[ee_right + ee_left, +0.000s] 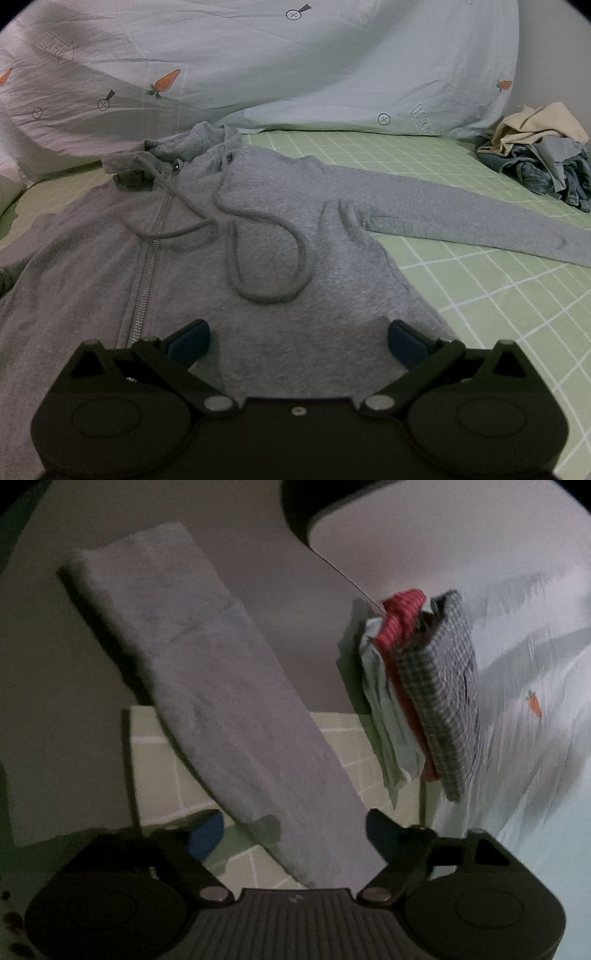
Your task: Fold clothes
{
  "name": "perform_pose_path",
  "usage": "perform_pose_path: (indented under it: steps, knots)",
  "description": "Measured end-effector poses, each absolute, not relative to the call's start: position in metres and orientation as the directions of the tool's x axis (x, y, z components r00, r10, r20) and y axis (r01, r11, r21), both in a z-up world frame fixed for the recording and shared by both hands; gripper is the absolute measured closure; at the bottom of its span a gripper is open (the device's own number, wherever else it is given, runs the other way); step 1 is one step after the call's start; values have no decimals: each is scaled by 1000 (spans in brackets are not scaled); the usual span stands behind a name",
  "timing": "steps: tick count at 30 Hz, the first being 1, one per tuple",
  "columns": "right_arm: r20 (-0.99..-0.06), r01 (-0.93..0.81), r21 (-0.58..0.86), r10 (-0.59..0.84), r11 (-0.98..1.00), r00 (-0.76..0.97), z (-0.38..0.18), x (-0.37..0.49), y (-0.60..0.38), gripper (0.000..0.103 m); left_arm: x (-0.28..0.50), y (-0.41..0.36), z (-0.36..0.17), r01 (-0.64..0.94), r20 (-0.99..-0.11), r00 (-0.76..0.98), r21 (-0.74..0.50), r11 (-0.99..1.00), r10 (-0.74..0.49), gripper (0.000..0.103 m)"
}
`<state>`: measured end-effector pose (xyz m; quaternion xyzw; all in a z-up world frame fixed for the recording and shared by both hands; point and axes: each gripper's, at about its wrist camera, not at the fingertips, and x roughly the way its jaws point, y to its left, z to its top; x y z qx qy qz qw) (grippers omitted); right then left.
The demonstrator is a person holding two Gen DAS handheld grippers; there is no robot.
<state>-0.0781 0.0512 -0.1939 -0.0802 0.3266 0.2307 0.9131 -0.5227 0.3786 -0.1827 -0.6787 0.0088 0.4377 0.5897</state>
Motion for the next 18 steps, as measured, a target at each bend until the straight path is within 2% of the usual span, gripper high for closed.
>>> perform_pose_path:
  steps: [2, 9, 11, 12, 13, 14, 18]
  knots:
    - [-633, -474, 4, 369, 881, 680, -194, -78, 51, 0, -527, 378, -183, -526, -606, 604, -791, -312, 518, 33]
    - [-633, -472, 5, 368, 882, 681, -194, -79, 51, 0, -540, 388, -181, -515, -611, 538, -784, -347, 581, 33]
    - [-633, -472, 6, 369, 881, 680, -194, -79, 51, 0, -538, 393, -180, -533, -612, 533, -779, -330, 584, 36]
    - [-633, -473, 6, 369, 881, 680, -194, -79, 50, 0, -535, 396, -179, -560, -623, 521, -765, -317, 583, 43]
    - [-633, -474, 6, 370, 881, 680, -194, -78, 50, 0, -532, 399, -178, -601, -650, 497, -736, -312, 575, 68]
    - [-633, -474, 6, 370, 881, 680, -194, -78, 50, 0, -529, 403, -177, -642, -686, 466, -697, -320, 558, 100]
    - [-634, -474, 7, 370, 881, 679, -194, -79, 50, 0, -517, 411, -172, -663, -698, 450, -679, -316, 557, 100]
